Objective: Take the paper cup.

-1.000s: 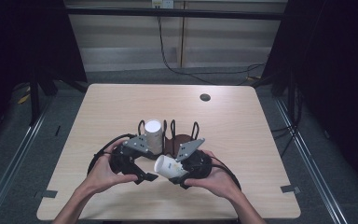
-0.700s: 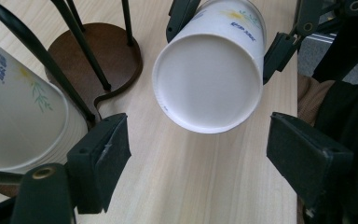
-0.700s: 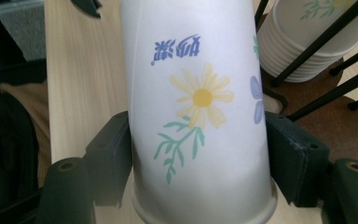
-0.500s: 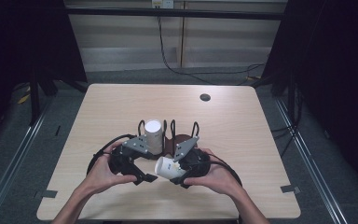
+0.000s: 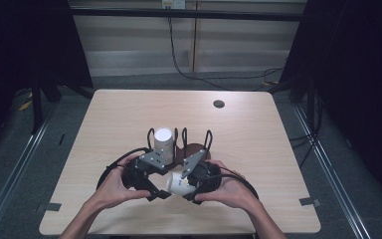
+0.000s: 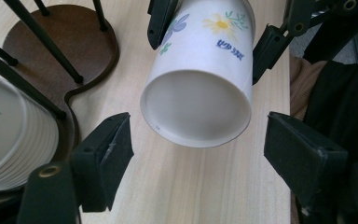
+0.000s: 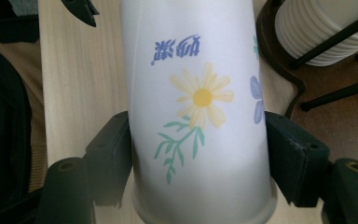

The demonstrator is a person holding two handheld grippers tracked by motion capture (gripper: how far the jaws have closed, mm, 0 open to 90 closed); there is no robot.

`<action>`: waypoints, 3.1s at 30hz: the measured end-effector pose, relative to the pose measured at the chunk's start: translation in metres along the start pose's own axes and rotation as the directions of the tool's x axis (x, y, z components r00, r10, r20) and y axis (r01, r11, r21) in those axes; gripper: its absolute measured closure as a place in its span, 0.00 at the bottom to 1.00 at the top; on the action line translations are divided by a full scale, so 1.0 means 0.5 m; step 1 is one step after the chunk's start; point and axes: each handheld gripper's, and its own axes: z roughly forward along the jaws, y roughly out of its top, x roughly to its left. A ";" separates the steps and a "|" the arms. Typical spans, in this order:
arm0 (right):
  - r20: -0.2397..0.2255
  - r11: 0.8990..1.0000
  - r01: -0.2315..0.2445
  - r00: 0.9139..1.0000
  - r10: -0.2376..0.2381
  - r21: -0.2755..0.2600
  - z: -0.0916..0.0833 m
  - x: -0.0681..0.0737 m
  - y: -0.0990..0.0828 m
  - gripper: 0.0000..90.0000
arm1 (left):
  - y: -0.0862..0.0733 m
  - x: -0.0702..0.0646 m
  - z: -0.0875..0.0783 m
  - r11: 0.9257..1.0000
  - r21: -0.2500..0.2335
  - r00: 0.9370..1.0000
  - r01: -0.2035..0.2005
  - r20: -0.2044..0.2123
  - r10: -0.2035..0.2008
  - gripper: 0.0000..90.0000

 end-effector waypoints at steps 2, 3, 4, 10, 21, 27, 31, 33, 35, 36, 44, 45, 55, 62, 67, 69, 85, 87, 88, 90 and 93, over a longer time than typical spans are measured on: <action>0.002 1.000 0.011 1.000 -0.011 0.008 0.002 0.003 0.003 0.33 | 0.000 0.000 0.003 1.000 0.004 1.000 -0.004 0.005 0.004 0.27; 0.001 1.000 0.017 1.000 -0.017 0.010 0.002 0.004 0.004 0.33 | 0.000 0.000 0.005 1.000 0.007 1.000 -0.004 0.007 0.004 0.27; -0.002 1.000 0.020 1.000 -0.020 0.010 0.002 0.005 0.005 0.33 | 0.001 0.000 0.006 1.000 0.013 1.000 -0.003 0.010 0.003 0.27; -0.002 0.999 0.030 1.000 -0.030 0.016 0.004 0.011 0.010 0.33 | 0.001 -0.001 0.020 1.000 0.026 1.000 -0.001 0.025 0.001 0.28; -0.017 0.999 0.039 0.999 -0.039 0.013 0.015 0.016 0.013 0.33 | 0.003 -0.001 0.029 0.999 0.033 0.999 0.002 0.050 -0.004 0.31; -0.025 0.999 0.048 0.999 -0.048 0.010 0.019 0.022 0.017 0.33 | 0.002 -0.004 0.033 1.000 0.026 0.998 -0.006 0.061 0.004 0.38; -0.025 0.999 0.043 0.999 -0.043 0.004 0.019 0.021 0.016 0.33 | 0.001 -0.002 0.031 1.000 0.021 0.998 0.001 0.064 -0.002 0.38; -0.023 0.999 0.046 0.999 -0.046 0.000 0.018 0.021 0.016 0.33 | 0.000 -0.001 0.032 1.000 0.021 0.998 0.003 0.068 -0.004 0.38; -0.027 0.999 0.054 0.998 -0.054 -0.007 0.018 0.020 0.017 0.33 | 0.000 -0.001 0.033 1.000 0.022 0.998 0.006 0.066 -0.007 0.37; -0.027 0.999 0.050 0.998 -0.050 -0.006 0.018 0.021 0.017 0.34 | 0.000 -0.001 0.033 1.000 0.020 0.998 0.007 0.066 -0.008 0.38; -0.032 0.999 0.049 0.998 -0.049 -0.009 0.016 0.021 0.014 0.33 | 0.000 -0.004 0.030 1.000 0.011 0.997 0.005 0.071 -0.005 0.40; -0.037 0.999 0.052 0.998 -0.052 -0.011 0.016 0.020 0.013 0.33 | 0.000 -0.003 0.029 1.000 0.009 0.997 0.003 0.072 -0.004 0.40; -0.053 0.997 0.036 0.998 -0.040 -0.072 0.010 0.012 0.005 0.24 | -0.002 -0.005 0.023 1.000 0.002 0.998 0.005 0.065 -0.005 0.41; -0.054 0.990 -0.005 0.999 -0.002 -0.140 -0.002 0.003 -0.005 0.18 | -0.004 -0.002 0.010 1.000 -0.014 0.999 0.010 0.054 -0.010 0.41; -0.054 0.987 -0.019 0.998 0.011 -0.157 -0.004 -0.001 -0.010 0.17 | -0.008 -0.003 0.003 1.000 -0.022 0.999 0.009 0.037 -0.008 0.41; -0.055 0.987 -0.030 0.998 0.022 -0.160 -0.004 -0.001 -0.011 0.17 | -0.013 -0.003 -0.001 0.999 -0.034 1.000 0.016 0.026 -0.016 0.41; -0.081 0.961 -0.103 0.993 0.085 -0.255 -0.023 -0.011 -0.030 0.16 | -0.051 0.005 -0.023 0.992 -0.106 0.998 0.060 -0.007 -0.061 0.41; -0.088 0.955 -0.111 0.992 0.090 -0.274 -0.024 -0.013 -0.033 0.16 | -0.052 0.005 -0.025 0.991 -0.118 0.998 0.065 -0.006 -0.066 0.41; -0.091 0.953 -0.117 0.991 0.095 -0.279 -0.025 -0.013 -0.035 0.16 | -0.053 0.005 -0.027 0.991 -0.118 0.998 0.061 -0.009 -0.062 0.41; -0.094 0.949 -0.126 0.990 0.103 -0.290 -0.028 -0.014 -0.037 0.16 | -0.055 0.005 -0.027 0.989 -0.133 0.998 0.064 -0.007 -0.065 0.41; -0.095 0.941 -0.135 0.989 0.111 -0.310 -0.032 -0.016 -0.039 0.16 | -0.057 0.006 -0.029 0.987 -0.145 0.997 0.067 -0.016 -0.070 0.41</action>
